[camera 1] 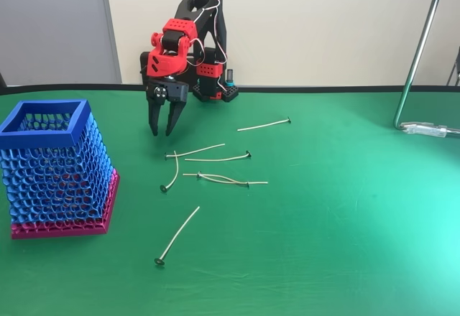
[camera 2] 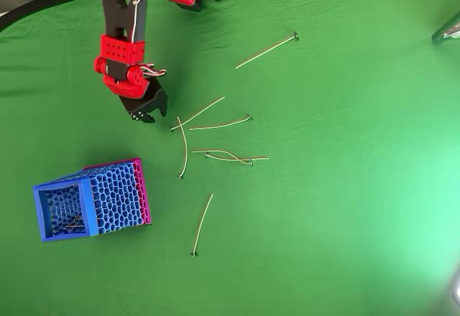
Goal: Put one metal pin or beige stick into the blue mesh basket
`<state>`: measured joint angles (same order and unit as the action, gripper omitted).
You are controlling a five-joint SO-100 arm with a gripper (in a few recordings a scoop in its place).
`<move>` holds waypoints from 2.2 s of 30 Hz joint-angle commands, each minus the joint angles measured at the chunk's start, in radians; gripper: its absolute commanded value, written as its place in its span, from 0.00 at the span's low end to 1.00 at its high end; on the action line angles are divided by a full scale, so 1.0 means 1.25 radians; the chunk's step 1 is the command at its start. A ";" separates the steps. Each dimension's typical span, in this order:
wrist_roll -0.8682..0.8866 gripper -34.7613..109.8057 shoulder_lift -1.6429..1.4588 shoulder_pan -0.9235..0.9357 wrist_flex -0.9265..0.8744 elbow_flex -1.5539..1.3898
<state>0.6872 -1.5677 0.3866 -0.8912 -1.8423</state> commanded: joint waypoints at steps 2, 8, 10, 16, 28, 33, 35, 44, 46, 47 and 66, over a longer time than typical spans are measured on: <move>0.002 0.36 0.023 -0.009 0.011 0.063; 0.001 0.36 0.067 -0.025 0.017 0.091; 0.000 0.36 0.079 -0.032 0.023 0.096; 0.004 0.36 0.106 -0.052 0.037 0.102; 0.001 0.34 0.158 -0.055 0.053 0.128; 0.000 0.34 0.174 -0.049 0.053 0.135; 0.000 0.34 0.179 -0.044 0.053 0.139; -0.004 0.34 0.191 -0.036 0.053 0.147; -0.004 0.34 0.195 -0.033 0.053 0.148; -0.005 0.33 0.196 -0.033 0.054 0.150; -0.013 0.30 0.221 -0.028 0.056 0.168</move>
<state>0.6765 -1.2885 0.3482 -0.8314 -1.6690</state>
